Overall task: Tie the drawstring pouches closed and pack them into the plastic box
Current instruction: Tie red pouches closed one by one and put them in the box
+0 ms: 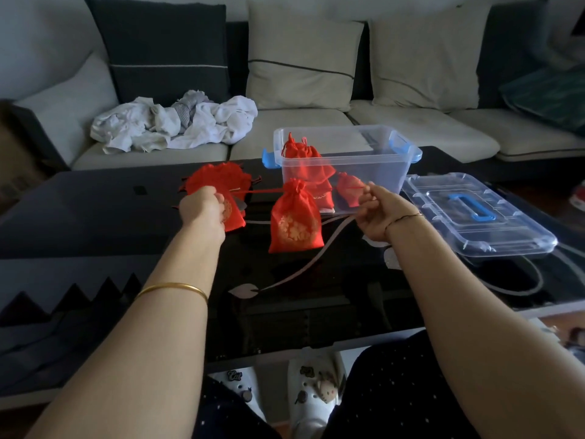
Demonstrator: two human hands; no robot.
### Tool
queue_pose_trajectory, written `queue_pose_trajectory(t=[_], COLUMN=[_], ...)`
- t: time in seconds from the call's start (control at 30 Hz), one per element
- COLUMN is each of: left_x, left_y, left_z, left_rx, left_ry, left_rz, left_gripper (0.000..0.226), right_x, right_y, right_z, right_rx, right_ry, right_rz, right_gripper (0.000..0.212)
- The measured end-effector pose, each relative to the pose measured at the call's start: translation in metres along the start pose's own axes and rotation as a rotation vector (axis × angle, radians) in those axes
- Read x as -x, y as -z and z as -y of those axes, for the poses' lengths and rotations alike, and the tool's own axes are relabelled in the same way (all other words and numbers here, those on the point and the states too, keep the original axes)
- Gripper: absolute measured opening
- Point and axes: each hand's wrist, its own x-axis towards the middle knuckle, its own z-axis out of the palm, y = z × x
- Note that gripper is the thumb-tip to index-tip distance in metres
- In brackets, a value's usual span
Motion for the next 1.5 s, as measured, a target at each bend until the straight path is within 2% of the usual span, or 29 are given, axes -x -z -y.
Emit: queue_pose_trajectory(t=[0.1,0.2,0.3,0.43,0.57,0.7,0.8,0.87,1.0,1.1,1.17,1.27,1.37,1.43,1.5], left_x=[0.004,0.018,0.030,0.043,0.049,0.047,0.044,0.044,0.046,0.046,0.045,0.041,0.042,0.044,0.046], left_y=[0.001,-0.004,-0.012,-0.021,-0.027,-0.029,-0.029,-0.029,-0.031,-0.033,-0.034,-0.035,-0.035,-0.035,-0.034], left_z=[-0.005,-0.010,-0.015,-0.013,-0.012,-0.012,-0.012,-0.012,-0.013,-0.012,-0.011,-0.009,-0.009,-0.010,-0.012], left_rx=[0.198,0.275,0.140,-0.156,-0.418,-0.420,-0.366,-0.329,-0.283,-0.254,-0.212,-0.204,-0.233,-0.268,-0.336], left_ry=[0.011,-0.114,-0.249,-0.445,-0.582,-0.597,-0.555,-0.544,-0.520,-0.500,-0.481,-0.520,-0.577,-0.610,-0.673], left_rz=[0.126,0.419,0.568,0.718,0.699,0.647,0.684,0.723,0.748,0.723,0.680,0.616,0.603,0.600,0.617], left_gripper=[0.039,0.042,0.035,0.007,0.006,0.008,0.007,0.010,0.010,0.012,0.014,0.016,0.016,0.016,0.020], right_x=[-0.001,0.006,0.022,0.038,0.045,0.043,0.038,0.036,0.034,0.033,0.031,0.035,0.040,0.040,0.036], right_y=[-0.001,-0.013,-0.034,-0.059,-0.071,-0.072,-0.066,-0.062,-0.062,-0.064,-0.061,-0.055,-0.052,-0.053,-0.056], right_z=[-0.002,0.003,0.006,0.002,-0.004,-0.004,-0.006,-0.011,-0.014,-0.010,-0.006,-0.001,-0.002,-0.001,-0.004], right_rx=[-0.030,0.087,0.256,0.598,0.738,0.671,0.726,0.815,0.723,0.596,0.546,0.732,0.927,0.963,0.945], right_ry=[0.018,0.198,0.408,0.636,0.712,0.649,0.437,0.324,0.358,0.352,0.277,0.088,-0.011,0.007,0.170], right_rz=[-0.050,0.025,0.124,0.191,0.249,0.196,0.154,0.212,0.324,0.279,0.256,0.322,0.369,0.338,0.221], right_gripper=[0.033,0.030,0.030,0.033,0.034,0.038,0.041,0.043,0.034,0.034,0.033,0.031,0.031,0.031,0.033])
